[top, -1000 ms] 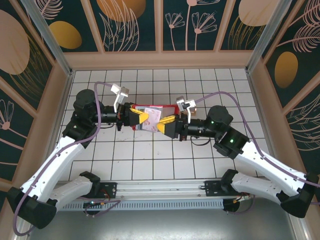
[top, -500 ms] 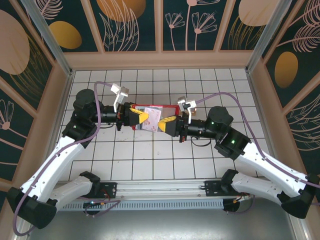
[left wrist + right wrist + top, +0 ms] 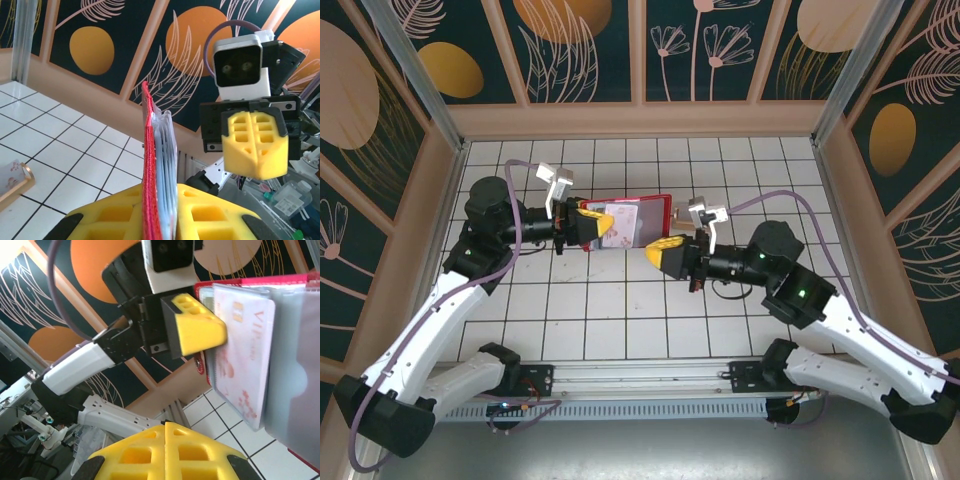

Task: Take the credit cards out of the card holder

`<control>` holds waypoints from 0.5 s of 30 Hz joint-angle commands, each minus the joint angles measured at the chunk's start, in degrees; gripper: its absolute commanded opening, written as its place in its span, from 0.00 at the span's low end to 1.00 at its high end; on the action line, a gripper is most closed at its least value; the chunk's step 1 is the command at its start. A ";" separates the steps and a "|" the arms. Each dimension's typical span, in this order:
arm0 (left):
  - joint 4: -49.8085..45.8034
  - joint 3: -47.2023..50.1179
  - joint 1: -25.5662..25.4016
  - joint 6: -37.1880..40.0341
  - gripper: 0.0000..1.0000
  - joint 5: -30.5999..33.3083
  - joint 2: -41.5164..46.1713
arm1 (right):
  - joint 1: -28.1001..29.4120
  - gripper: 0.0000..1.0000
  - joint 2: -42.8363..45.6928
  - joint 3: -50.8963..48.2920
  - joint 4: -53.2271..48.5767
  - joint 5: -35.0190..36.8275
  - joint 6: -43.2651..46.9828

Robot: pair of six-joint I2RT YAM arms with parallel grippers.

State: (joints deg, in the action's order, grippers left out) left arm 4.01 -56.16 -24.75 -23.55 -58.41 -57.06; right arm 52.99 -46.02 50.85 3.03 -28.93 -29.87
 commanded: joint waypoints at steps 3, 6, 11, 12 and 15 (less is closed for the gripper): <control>2.30 -0.34 0.14 -0.17 0.00 -0.70 0.10 | 0.36 0.00 -0.74 1.87 0.23 1.38 0.65; 2.32 -0.34 0.14 -0.14 0.00 -1.04 0.15 | 0.36 0.07 -2.22 3.29 -0.34 3.52 -0.03; 2.39 -0.25 0.14 -0.09 0.00 -1.35 -0.08 | 0.36 0.13 -3.83 5.02 -0.49 10.57 -1.85; 2.69 -0.18 0.14 -0.30 0.00 -1.57 -0.09 | 0.36 0.14 -3.96 5.24 -0.37 11.49 -1.93; 3.93 0.09 0.14 -1.03 0.00 -2.25 -0.16 | 0.14 0.16 -4.79 5.42 0.36 13.17 -2.04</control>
State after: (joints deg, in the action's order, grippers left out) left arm 4.25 -56.14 -24.75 -23.75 -58.76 -57.17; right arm 52.99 -50.33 54.35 2.15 -19.90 -31.05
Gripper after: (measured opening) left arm 0.097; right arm 0.159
